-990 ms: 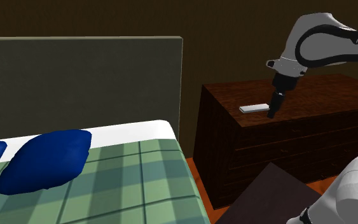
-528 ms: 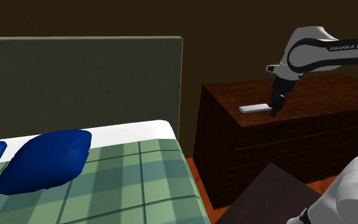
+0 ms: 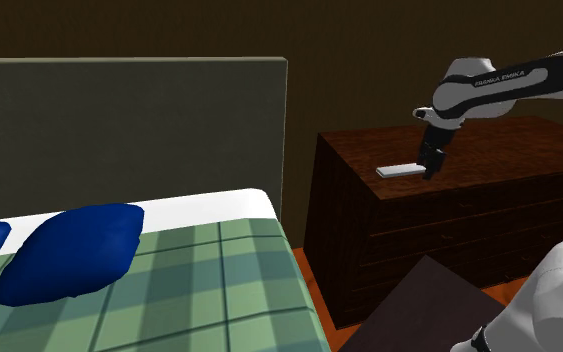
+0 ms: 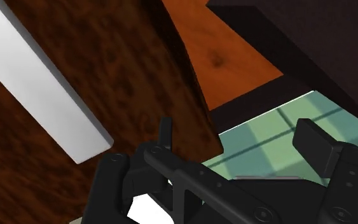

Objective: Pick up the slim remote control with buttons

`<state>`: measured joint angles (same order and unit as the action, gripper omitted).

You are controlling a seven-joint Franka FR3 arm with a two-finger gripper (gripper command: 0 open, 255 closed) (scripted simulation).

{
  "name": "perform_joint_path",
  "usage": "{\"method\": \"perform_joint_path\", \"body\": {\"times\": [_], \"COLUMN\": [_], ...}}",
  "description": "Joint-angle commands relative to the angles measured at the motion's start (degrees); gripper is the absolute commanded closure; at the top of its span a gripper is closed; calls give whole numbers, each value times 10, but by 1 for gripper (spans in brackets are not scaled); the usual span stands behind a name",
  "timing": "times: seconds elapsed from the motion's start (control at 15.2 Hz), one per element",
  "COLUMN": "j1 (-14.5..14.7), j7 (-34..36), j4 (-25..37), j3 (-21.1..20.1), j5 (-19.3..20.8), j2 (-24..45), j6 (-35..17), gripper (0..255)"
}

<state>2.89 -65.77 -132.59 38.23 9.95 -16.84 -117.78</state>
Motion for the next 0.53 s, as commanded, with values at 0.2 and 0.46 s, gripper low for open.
{"method": "perform_joint_path", "body": {"times": [0.2, 0.46], "j1": [23, 3], "j7": [-153, -282], "j4": [78, 158], "j3": [64, 75], "j5": [-83, -184], "j2": [136, 260], "j6": [-42, -53], "gripper": [0, 0]}}
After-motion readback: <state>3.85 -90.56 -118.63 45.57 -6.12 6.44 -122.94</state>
